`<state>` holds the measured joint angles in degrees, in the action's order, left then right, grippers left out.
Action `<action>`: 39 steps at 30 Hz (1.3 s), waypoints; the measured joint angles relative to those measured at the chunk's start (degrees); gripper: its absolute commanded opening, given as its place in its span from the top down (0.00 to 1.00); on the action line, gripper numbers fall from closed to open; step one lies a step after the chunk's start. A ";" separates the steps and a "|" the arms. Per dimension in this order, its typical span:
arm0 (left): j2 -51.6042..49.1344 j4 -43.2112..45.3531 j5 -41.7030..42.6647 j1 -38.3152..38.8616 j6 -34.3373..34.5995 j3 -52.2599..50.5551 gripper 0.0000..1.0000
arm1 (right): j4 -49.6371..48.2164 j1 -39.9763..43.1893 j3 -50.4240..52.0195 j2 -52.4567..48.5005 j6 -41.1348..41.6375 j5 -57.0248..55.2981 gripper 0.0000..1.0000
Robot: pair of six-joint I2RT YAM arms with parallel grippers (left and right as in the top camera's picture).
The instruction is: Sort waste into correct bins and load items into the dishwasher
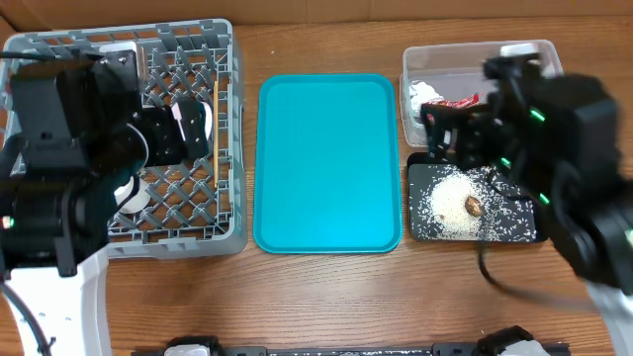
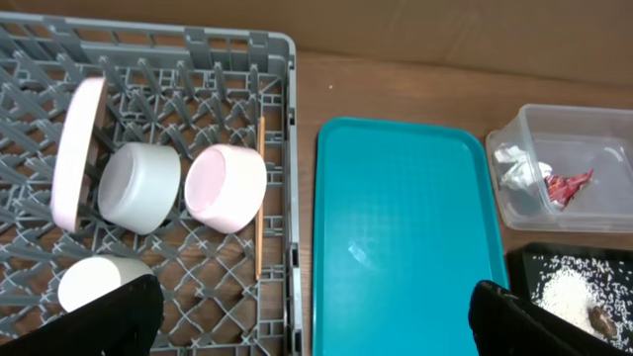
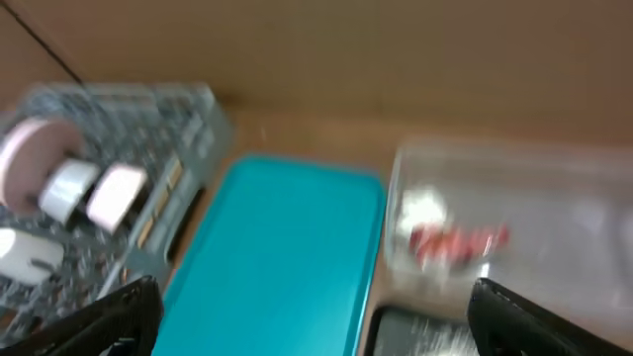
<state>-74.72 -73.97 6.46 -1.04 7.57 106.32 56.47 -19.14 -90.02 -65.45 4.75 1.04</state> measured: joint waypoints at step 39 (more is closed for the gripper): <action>-20.72 0.04 0.42 0.00 0.00 0.00 0.00 | -56.83 17.62 87.43 64.63 -7.74 4.28 0.00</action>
<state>-95.44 -73.93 6.87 -1.04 7.57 106.32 -0.36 -1.52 -2.59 -0.82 -2.98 5.32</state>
